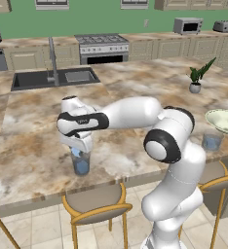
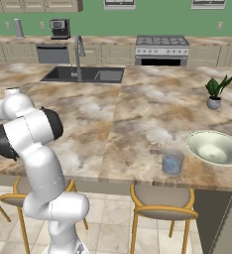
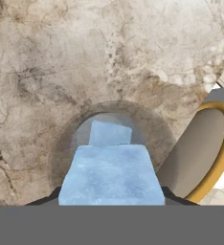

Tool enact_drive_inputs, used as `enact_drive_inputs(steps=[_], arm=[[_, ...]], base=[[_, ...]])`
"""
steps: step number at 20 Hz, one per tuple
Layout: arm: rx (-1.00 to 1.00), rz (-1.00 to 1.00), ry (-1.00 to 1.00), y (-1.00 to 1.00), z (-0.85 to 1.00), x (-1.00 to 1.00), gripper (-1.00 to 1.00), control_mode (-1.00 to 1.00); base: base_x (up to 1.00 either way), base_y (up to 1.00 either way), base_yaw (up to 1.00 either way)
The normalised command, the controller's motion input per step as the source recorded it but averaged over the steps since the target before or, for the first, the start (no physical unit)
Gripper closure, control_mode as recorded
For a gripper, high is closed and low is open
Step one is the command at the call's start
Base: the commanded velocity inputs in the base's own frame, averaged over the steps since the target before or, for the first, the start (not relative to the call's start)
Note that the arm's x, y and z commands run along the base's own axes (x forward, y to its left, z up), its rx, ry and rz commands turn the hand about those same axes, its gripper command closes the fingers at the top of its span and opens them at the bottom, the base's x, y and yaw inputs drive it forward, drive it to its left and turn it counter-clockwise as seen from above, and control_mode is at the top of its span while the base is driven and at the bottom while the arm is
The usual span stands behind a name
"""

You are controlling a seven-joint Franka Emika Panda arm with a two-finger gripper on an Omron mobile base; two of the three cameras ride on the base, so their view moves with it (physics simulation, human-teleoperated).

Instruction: There are four ice cubes in the ice bowl. Place two ice cubes in each glass of water.

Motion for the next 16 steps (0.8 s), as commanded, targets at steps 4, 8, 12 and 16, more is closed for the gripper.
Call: enact_drive_inputs(steps=[4, 8, 12, 16], arm=[[0.00, -0.08, 0.00, -0.38, 0.00, -0.09, 1.00, -1.00], [0.00, -0.07, 0.00, -0.25, -0.05, -0.04, 1.00, -1.00], [0.01, -0.04, 0.00, 0.06, -0.07, 0.02, 1.00, -1.00], [0.01, -0.01, 0.00, 0.18, -0.05, 0.00, 1.00, -1.00]], base=[[0.00, 0.00, 0.00], [0.00, 0.00, 0.00], [0.00, 0.00, 0.00], [0.00, 0.00, 0.00]])
